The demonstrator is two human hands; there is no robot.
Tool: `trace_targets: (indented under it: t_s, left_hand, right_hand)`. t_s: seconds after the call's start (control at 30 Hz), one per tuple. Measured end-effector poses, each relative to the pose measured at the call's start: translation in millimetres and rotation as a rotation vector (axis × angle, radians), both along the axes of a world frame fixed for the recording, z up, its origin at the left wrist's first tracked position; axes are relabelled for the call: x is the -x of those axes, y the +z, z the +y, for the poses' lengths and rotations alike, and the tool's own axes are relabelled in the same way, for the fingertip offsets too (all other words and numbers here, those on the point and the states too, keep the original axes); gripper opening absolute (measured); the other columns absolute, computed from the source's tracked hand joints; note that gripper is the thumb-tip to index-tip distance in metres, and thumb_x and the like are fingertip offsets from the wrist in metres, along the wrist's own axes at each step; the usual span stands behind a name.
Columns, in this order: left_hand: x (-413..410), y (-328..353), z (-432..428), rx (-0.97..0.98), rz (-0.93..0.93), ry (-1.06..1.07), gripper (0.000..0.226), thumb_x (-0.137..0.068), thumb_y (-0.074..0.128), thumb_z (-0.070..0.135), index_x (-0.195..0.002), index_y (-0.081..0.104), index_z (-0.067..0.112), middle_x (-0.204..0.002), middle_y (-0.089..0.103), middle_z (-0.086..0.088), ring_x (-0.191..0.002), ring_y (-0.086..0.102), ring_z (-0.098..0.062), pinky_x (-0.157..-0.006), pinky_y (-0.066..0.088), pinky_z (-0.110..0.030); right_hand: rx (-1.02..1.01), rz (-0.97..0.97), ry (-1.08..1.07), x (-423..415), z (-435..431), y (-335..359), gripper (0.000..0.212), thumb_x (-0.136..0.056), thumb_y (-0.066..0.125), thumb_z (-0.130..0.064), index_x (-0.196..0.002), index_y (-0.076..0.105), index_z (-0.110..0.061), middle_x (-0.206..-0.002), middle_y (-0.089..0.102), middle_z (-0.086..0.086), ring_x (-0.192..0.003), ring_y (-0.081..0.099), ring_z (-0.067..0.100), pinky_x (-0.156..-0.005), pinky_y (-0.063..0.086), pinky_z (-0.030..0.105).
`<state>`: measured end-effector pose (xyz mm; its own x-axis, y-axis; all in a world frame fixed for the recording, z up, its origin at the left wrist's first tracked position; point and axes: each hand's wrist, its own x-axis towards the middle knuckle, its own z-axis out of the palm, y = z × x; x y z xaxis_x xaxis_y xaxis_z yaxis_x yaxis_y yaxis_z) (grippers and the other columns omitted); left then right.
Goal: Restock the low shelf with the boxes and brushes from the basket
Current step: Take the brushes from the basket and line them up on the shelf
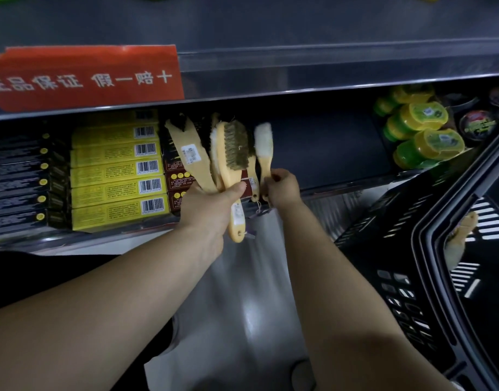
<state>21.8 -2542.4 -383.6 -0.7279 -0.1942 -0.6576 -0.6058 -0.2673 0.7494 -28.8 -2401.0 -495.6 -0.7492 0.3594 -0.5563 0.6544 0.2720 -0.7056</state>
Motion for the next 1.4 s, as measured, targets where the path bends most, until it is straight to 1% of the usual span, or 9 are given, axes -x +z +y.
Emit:
trace_targets:
  t_s: [0.2, 0.33, 0.47, 0.63, 0.73, 0.8, 0.9, 1.07, 1.4]
  left_hand:
    - [2, -2, -2, -0.025, -0.042, -0.003, 0.020, -0.076, 0.076, 0.017, -0.079, 0.058, 0.024, -0.082, 0.066, 0.004, -0.074, 0.065, -0.018, -0.046, 0.053, -0.035]
    - [2, -3, -1, -0.011, -0.020, -0.015, 0.017, -0.077, 0.075, 0.014, -0.080, 0.061, 0.022, -0.080, 0.068, 0.003, -0.064, 0.064, -0.010, -0.041, 0.049, -0.022]
    - [2, -3, 4, -0.028, -0.001, -0.008, 0.019, -0.076, 0.075, 0.009, -0.085, 0.062, 0.020, -0.084, 0.070, 0.003, -0.078, 0.066, -0.013, -0.075, 0.053, -0.030]
    - [2, -3, 6, -0.052, -0.005, -0.011, 0.019, -0.077, 0.075, 0.015, -0.090, 0.062, 0.021, -0.091, 0.072, -0.001, -0.087, 0.069, -0.020, -0.080, 0.055, -0.036]
    - [2, -3, 5, -0.070, -0.065, 0.005, 0.019, -0.079, 0.073, 0.030, -0.090, 0.060, 0.022, -0.093, 0.072, -0.001, -0.085, 0.070, -0.020, -0.076, 0.057, -0.035]
    - [1, 0, 5, -0.087, -0.073, -0.035, 0.020, -0.081, 0.070, 0.032, -0.094, 0.060, 0.020, -0.091, 0.072, -0.002, -0.071, 0.071, -0.015, -0.054, 0.057, -0.029]
    - [3, 4, 6, -0.084, -0.051, -0.033, 0.014, -0.086, 0.066, 0.022, -0.097, 0.060, 0.016, -0.081, 0.068, -0.001, -0.047, 0.064, -0.006, -0.036, 0.047, -0.019]
    - [6, 5, 5, -0.060, -0.122, 0.052, 0.019, -0.086, 0.063, 0.008, -0.105, 0.063, 0.011, -0.079, 0.065, -0.001, -0.062, 0.058, -0.010, -0.056, 0.048, -0.020]
    - [6, 7, 7, -0.071, -0.111, 0.054, 0.015, -0.085, 0.062, 0.003, -0.094, 0.060, 0.014, -0.076, 0.064, 0.000, -0.060, 0.056, -0.008, -0.049, 0.047, -0.013]
  right_hand:
    - [-0.049, -0.041, 0.051, 8, 7, -9, 0.025, -0.093, 0.048, -0.006, -0.114, 0.062, -0.003, -0.079, 0.062, 0.004, -0.065, 0.056, 0.017, -0.057, 0.045, 0.024]
    - [-0.096, 0.088, -0.025, 0, 5, 10, 0.023, -0.093, 0.052, -0.013, -0.113, 0.061, -0.007, -0.093, 0.064, 0.001, -0.077, 0.059, 0.014, -0.065, 0.048, 0.021]
    - [0.444, 0.264, -0.149, -28, -15, 54, 0.025, -0.095, 0.049, -0.028, -0.090, 0.070, -0.015, -0.076, 0.070, -0.003, -0.066, 0.063, 0.010, -0.057, 0.050, 0.022]
    - [0.831, 0.237, 0.097, -57, -25, 88, 0.019, -0.093, 0.055, -0.015, -0.106, 0.064, -0.005, -0.081, 0.071, 0.005, -0.071, 0.068, 0.014, -0.059, 0.054, 0.025]
    - [0.751, 0.237, 0.250, -58, -15, 96, 0.020, -0.086, 0.060, -0.003, -0.104, 0.066, -0.006, -0.086, 0.071, 0.004, -0.079, 0.068, 0.015, -0.072, 0.057, 0.028]
    - [0.704, 0.220, 0.292, -57, -10, 96, 0.018, -0.087, 0.058, 0.001, -0.102, 0.065, -0.006, -0.089, 0.070, 0.006, -0.082, 0.067, 0.018, -0.078, 0.056, 0.032]
    - [0.763, 0.263, 0.039, -52, -5, 88, 0.017, -0.090, 0.051, 0.004, -0.102, 0.060, -0.003, -0.090, 0.067, 0.013, -0.080, 0.065, 0.022, -0.077, 0.055, 0.034]
    - [0.297, 0.152, -0.339, -25, 22, 51, 0.013, -0.093, 0.051, -0.004, -0.105, 0.057, -0.005, -0.080, 0.061, 0.005, -0.070, 0.058, 0.016, -0.066, 0.049, 0.026]
    - [0.025, -0.010, -0.181, 13, 26, -3, 0.025, -0.094, 0.049, -0.008, -0.117, 0.057, -0.005, -0.093, 0.062, 0.007, -0.085, 0.055, 0.020, -0.075, 0.046, 0.032]
